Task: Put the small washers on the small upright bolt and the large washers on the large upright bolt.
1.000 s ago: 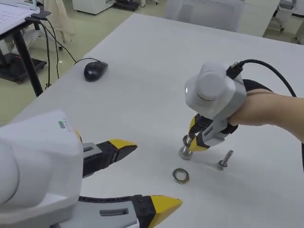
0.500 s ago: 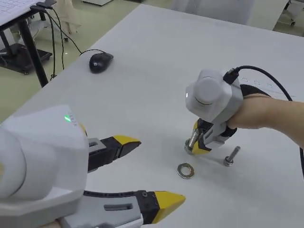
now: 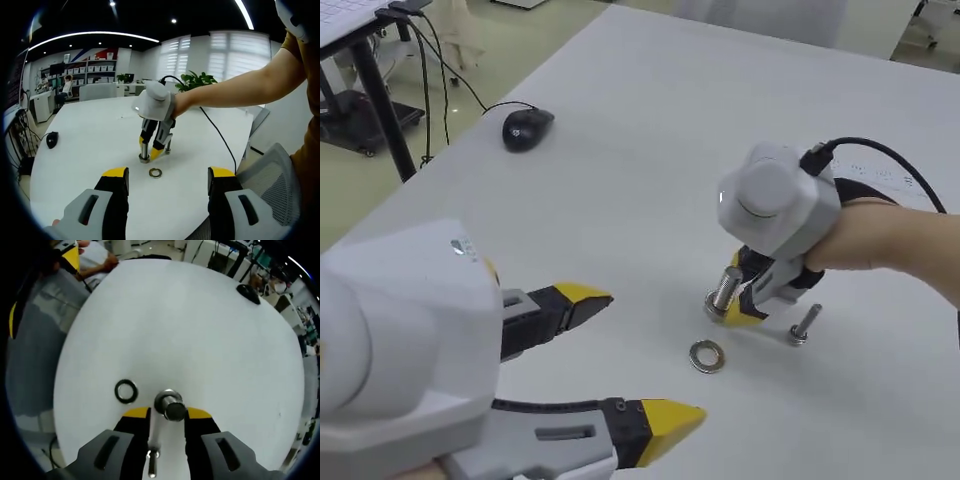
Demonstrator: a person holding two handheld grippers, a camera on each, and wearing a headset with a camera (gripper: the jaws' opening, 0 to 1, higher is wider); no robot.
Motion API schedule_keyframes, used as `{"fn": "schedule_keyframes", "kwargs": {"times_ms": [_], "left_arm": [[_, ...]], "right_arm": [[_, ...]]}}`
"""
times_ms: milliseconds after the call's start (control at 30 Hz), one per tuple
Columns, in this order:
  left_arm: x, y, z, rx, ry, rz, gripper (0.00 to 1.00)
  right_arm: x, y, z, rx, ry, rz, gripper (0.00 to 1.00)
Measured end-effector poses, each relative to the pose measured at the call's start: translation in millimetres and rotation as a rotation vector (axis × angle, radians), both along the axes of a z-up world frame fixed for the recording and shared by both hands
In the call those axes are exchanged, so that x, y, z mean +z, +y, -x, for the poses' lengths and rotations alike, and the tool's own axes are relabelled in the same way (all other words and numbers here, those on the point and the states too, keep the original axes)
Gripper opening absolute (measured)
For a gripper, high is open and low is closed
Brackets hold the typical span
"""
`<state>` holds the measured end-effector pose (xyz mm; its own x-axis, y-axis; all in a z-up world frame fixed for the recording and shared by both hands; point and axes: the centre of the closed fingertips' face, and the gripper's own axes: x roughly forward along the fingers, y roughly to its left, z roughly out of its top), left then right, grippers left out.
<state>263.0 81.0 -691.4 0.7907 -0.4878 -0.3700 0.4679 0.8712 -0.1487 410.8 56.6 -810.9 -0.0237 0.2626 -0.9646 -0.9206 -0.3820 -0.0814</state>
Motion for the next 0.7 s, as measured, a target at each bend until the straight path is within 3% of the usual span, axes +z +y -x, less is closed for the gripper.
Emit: {"fn": "schedule_keyframes", "kwargs": {"times_ms": [233,433,567,700], "left_arm": [[3.5,-4.4,1.1,-0.012,-0.014,-0.004,0.63],[5.4,-9.1,4.7,-0.029,-0.022,-0.009,0.63],[11.1,-11.5,7.9,-0.039,-0.037,-0.008,0.63],[15.2,-10.7,10.1,-0.038,-0.047,-0.008,0.63]], "right_arm": [[6.2,-13.9,3.2,-0.02,-0.01,-0.009,0.27],[14.6,-19.9,24.6,-0.033,0.01,-0.03,0.27],[8.9,-18.8,42.1,-0.029,0.052,-0.03,0.27],[2.5,-14.6,50.8,-0.016,0.059,-0.023,0.27]]}}
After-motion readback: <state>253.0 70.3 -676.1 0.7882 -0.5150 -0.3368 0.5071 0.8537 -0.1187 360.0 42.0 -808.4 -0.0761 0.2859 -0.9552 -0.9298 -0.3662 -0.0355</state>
